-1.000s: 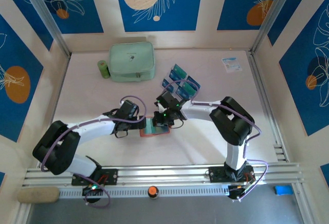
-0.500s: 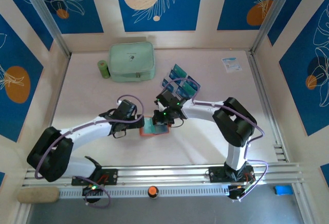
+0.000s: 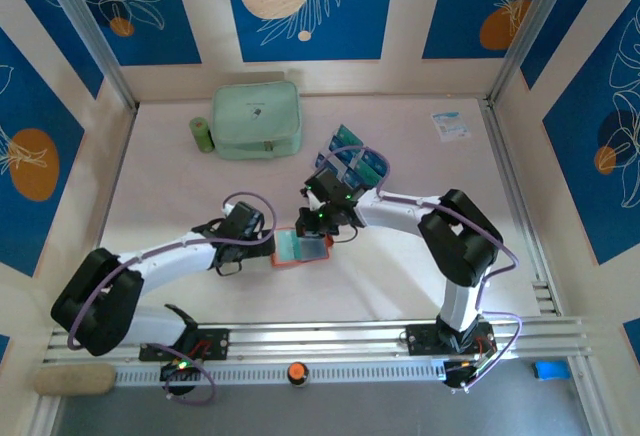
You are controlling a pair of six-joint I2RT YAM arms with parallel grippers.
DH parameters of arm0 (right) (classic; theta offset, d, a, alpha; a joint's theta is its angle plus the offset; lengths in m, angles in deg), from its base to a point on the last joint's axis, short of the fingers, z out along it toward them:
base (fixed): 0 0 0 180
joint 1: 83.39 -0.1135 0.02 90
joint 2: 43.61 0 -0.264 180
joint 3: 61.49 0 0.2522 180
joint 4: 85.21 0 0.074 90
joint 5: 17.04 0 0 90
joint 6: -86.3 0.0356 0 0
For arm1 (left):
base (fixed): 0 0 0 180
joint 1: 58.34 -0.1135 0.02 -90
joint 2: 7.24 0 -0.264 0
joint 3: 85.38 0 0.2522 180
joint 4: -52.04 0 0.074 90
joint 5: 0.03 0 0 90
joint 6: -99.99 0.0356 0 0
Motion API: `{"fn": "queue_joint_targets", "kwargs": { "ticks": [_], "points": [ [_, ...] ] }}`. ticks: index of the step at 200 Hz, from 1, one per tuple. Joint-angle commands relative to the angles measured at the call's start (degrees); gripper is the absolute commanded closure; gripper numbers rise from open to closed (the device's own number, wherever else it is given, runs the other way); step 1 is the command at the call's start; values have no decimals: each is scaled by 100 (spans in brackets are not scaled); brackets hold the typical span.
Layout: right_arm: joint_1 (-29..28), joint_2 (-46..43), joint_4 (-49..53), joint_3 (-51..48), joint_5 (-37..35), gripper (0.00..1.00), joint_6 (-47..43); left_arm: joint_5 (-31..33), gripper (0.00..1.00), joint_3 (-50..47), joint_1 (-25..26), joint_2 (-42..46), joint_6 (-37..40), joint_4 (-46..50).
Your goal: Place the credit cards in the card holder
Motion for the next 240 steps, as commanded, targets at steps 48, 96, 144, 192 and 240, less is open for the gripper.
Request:
{"fn": "queue_joint_targets", "kwargs": {
  "ticks": [48,96,144,192,240],
  "points": [
    [-58,415,119,263,101,100,-131,166,0,-94,-33,-178,-3,-84],
    [-157,687,167,385,172,100,-174,173,0,-66,-33,-283,59,-118],
    [-290,858,230,535,188,100,-175,159,0,-81,-34,-310,85,-162],
    [-357,972,301,711,241,100,-184,160,0,-72,-34,-293,96,-151],
    [-328,935,338,774,316,100,-177,160,0,0,-38,-208,90,-59]
  ]
}}
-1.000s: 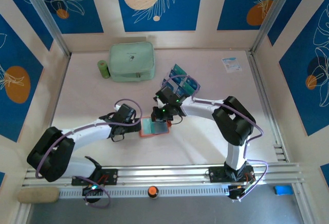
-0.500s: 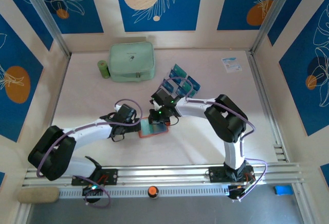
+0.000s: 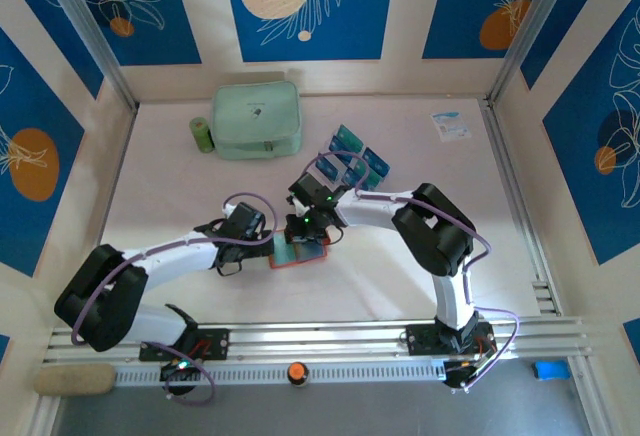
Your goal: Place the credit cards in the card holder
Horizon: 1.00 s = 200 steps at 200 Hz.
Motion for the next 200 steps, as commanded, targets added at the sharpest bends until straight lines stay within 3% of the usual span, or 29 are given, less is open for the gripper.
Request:
{"fn": "queue_joint_targets", "kwargs": {
  "ticks": [1,89,200],
  "points": [
    [-33,61,149,138,205,100,-111,-2,0,5,-34,-64,44,31],
    [81,-551,123,-269,43,100,-35,77,0,42,-37,331,-36,261],
    [-16,-143,94,-118,51,100,-38,56,0,-60,-41,58,-26,52]
  ]
}}
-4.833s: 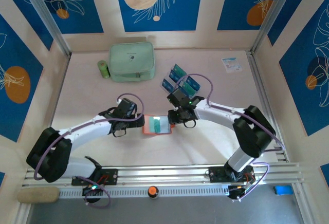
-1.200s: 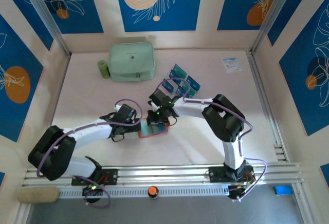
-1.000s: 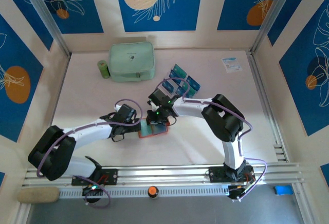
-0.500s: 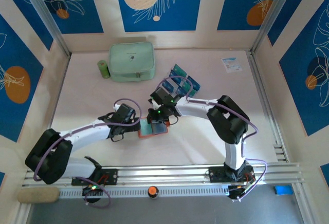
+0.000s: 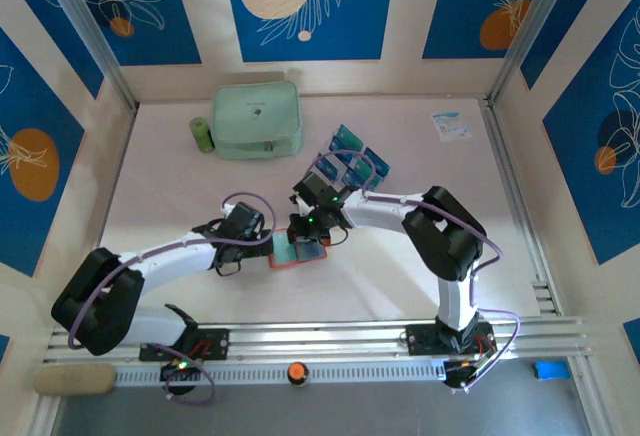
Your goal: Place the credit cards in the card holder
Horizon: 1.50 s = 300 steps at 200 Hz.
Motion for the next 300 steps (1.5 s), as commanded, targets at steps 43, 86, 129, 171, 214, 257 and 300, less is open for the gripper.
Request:
{"fn": "queue_joint_targets", "kwargs": {
  "ticks": [43,86,129,171,214,257,300],
  "points": [
    [-81,417,131,225,82,100,-63,37,0,-60,-45,-138,-20,-76],
    [-196,510,148,368,130,100,-28,20,0,-58,-41,-169,-28,-104],
    [-189,490,205,419,179,100,-27,27,0,-39,-40,-112,-16,-68],
    [-19,-198,330,234,89,100,-80,38,0,-14,-35,24,-50,11],
    [261,-980,557,-173,-273,93,-149,142,0,51,-43,297,-90,202],
    [586,-1456,785,-634,-884,63,-285,228,0,141,-51,600,-94,357],
    [604,-1307,947,-703,-1342,52,-428,248,0,281,-51,745,-62,472]
  ]
}}
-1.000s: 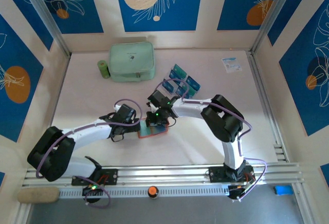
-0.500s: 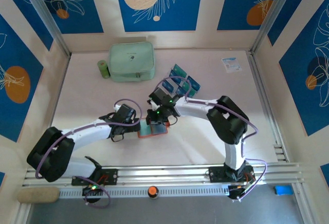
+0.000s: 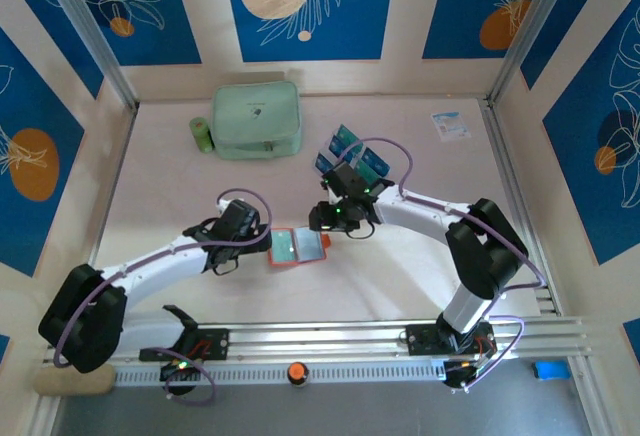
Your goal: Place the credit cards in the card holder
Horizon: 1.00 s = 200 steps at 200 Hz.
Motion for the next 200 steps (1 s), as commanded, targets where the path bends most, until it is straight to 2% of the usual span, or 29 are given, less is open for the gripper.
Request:
{"fn": "queue_joint_targets", "kwargs": {
  "ticks": [1,34,74,92,113,129,200],
  "points": [
    [-12,68,200,-58,-308,52,-128,137,0,196,-55,135,-58,215],
    [-14,322,110,-50,-288,52,-131,137,0,289,-54,183,-22,292],
    [-12,432,43,-163,-299,60,-115,67,0,327,-57,228,17,278],
    [-4,432,16,-241,-303,70,-89,-9,0,358,-51,205,31,261],
    [9,384,11,-320,-317,90,-61,-94,0,399,-51,171,69,226],
    [6,313,11,-395,-334,100,-43,-176,0,422,-51,158,93,187],
    [56,-43,3,-756,-440,100,97,-878,0,707,-53,-89,273,-44]
  ]
}}
